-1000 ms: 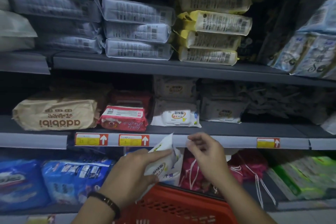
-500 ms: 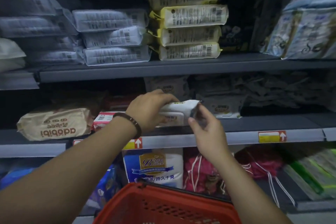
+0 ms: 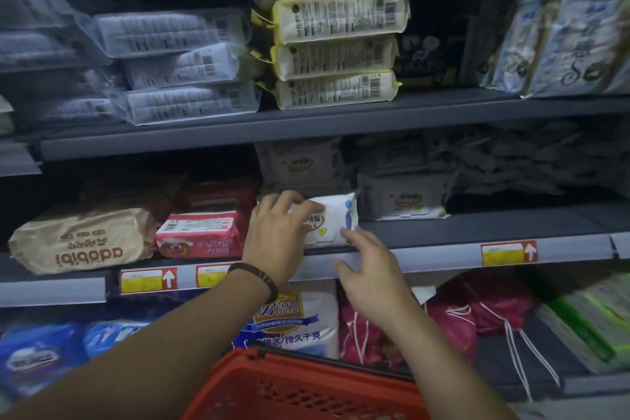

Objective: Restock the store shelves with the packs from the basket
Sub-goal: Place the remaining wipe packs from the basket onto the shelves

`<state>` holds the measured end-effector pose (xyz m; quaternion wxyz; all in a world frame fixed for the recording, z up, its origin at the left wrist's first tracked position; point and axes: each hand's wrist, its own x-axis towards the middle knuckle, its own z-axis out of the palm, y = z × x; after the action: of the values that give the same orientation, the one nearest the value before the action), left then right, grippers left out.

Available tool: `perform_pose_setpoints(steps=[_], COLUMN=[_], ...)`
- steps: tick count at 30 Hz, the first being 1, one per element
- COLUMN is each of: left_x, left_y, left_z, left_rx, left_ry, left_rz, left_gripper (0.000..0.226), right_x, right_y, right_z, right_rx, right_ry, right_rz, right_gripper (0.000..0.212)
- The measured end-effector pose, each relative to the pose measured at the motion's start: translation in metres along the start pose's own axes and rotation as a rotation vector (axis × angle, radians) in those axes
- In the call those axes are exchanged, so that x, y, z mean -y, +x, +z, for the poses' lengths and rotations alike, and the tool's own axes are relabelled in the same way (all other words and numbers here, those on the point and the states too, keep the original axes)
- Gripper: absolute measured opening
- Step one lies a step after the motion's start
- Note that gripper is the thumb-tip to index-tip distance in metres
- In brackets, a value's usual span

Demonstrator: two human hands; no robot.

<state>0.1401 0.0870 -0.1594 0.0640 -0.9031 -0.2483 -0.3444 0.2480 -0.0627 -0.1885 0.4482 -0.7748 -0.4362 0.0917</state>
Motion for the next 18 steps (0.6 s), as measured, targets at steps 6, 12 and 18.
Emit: perform_pose_setpoints(steps=[6,12,18], left_x=[-0.006,-0.019,-0.008], left_y=[0.004,-0.054,-0.173], left_z=[-0.014,-0.060,-0.048], left_rx=[0.172,0.296,0.943], left_ry=[-0.256,-0.303,-0.218], left_rz=[-0.079,0.063,0.119], left_gripper=[0.053,0.034,0.019], right_x=[0.001,0.004,-0.011], right_y=[-0.014,-0.048,-0.107], right_z=[0.004,0.001,0.034], right_rx=[-0.048,-0.096,0.316], right_ry=[-0.114,-0.142,-0.515], right_rz=[-0.029,-0.061,-0.140], right_gripper=[0.051,0.024,0.018])
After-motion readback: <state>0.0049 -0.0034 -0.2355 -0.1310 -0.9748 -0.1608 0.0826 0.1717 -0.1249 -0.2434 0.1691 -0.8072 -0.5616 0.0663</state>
